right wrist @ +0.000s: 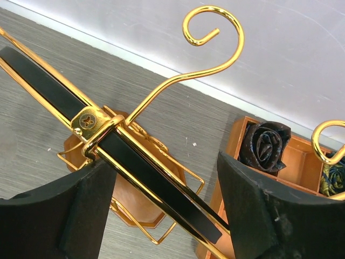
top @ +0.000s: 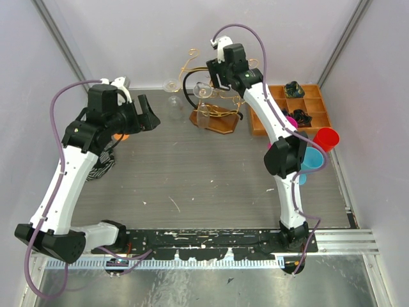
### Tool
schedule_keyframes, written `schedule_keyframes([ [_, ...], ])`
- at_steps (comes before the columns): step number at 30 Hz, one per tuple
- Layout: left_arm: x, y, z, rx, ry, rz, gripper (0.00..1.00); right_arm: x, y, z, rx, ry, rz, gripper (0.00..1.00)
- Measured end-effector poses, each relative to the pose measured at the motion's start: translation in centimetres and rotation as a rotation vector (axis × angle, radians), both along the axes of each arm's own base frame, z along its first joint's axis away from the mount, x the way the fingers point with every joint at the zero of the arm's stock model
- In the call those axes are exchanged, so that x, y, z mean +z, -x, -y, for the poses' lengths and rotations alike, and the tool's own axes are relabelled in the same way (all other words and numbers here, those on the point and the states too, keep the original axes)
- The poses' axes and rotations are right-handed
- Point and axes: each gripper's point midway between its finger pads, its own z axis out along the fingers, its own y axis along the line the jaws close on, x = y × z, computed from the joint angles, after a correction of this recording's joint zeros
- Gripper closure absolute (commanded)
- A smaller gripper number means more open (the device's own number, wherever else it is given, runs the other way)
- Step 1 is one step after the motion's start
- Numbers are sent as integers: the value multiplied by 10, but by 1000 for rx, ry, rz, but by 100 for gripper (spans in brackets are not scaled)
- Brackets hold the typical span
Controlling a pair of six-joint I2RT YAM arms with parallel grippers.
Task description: Take the wine glass off the wine glass rack
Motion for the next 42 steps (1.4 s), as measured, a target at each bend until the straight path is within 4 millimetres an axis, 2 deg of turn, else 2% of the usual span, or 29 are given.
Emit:
schedule_keyframes([
  [3,-5,1,-2,10,-13,-18,9,-5,1,0,-1,1,-1,20],
  [4,-6,1,-3,12,-15,-23,9,3,5,3,-4,-3,12,20],
  [8,-7,0,-4,19,-17,-28,9,9,23,15,-22,13,0,20],
  [10,-7,0,-4,20,-17,-28,9,19,30,18,-26,10,12,20],
  [15,-8,0,-4,24,-17,-30,8,59,48,25,-26,-18,74,22],
  [16,-8,0,-4,25,-17,-30,8,67,52,26,-25,-26,87,26],
  [18,-8,0,-4,25,-16,-31,8,81,58,26,-16,-52,103,41],
  [19,-8,-1,-4,27,-15,-31,8,85,62,24,-7,-72,100,45],
  [21,-8,-1,-4,30,-17,-30,8,90,73,18,14,-135,75,46],
  [25,-8,-1,-5,33,-19,-31,8,84,100,-2,39,-317,-58,46],
  [29,-9,-2,-5,33,-19,-34,8,66,126,-22,61,-465,-222,46],
  [35,-10,-1,-5,33,-20,-38,8,54,135,-42,85,-581,-344,46],
  [42,-11,0,-5,33,-23,-44,8,39,129,-53,82,-618,-396,46],
])
